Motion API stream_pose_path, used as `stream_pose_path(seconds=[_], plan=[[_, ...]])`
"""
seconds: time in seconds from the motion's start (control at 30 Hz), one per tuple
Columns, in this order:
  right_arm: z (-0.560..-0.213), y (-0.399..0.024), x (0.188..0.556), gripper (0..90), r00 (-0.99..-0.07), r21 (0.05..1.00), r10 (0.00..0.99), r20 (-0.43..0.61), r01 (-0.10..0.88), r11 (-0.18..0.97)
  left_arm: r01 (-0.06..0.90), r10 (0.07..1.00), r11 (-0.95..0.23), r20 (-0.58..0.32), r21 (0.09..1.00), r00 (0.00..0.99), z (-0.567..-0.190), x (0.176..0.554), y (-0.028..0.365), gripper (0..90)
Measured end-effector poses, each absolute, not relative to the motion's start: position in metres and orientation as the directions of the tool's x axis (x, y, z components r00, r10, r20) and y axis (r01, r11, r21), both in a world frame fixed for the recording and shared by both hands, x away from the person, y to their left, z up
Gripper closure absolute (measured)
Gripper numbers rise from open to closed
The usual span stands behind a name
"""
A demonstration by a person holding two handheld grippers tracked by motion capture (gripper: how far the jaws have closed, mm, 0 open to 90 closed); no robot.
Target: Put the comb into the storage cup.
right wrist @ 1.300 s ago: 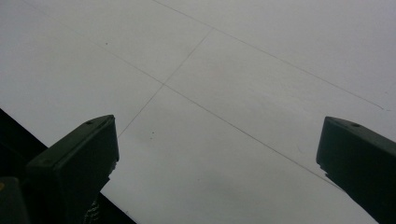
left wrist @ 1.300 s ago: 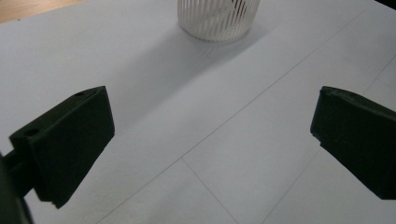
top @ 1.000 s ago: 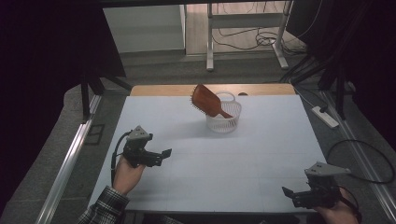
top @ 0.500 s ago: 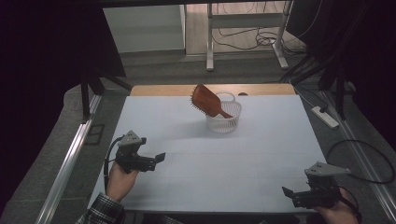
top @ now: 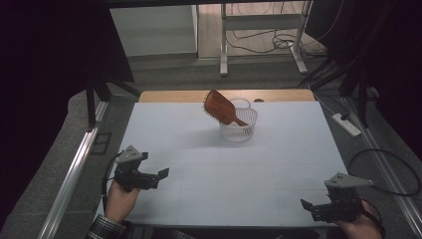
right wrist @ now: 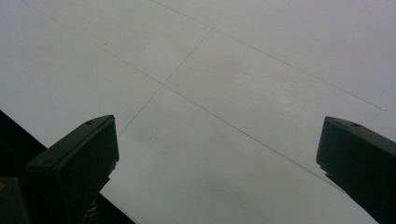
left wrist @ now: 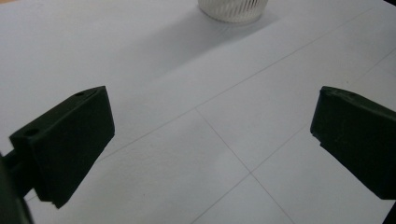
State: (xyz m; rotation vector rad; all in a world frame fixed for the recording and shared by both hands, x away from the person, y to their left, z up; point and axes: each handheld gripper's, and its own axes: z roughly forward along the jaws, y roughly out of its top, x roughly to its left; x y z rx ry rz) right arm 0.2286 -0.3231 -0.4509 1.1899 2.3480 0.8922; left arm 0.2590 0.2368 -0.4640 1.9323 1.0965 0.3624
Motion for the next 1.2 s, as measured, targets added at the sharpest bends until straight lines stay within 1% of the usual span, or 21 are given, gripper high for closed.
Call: stream_pose_path(seconds=[1.2], plan=[[-0.451,-0.322,0.228,0.0,-0.581,0.672,0.813,-0.042,0.586,0.453,0.595,0.845,-0.212,-0.16,0.775,0.51,-0.474,0.219,0.266,0.0]])
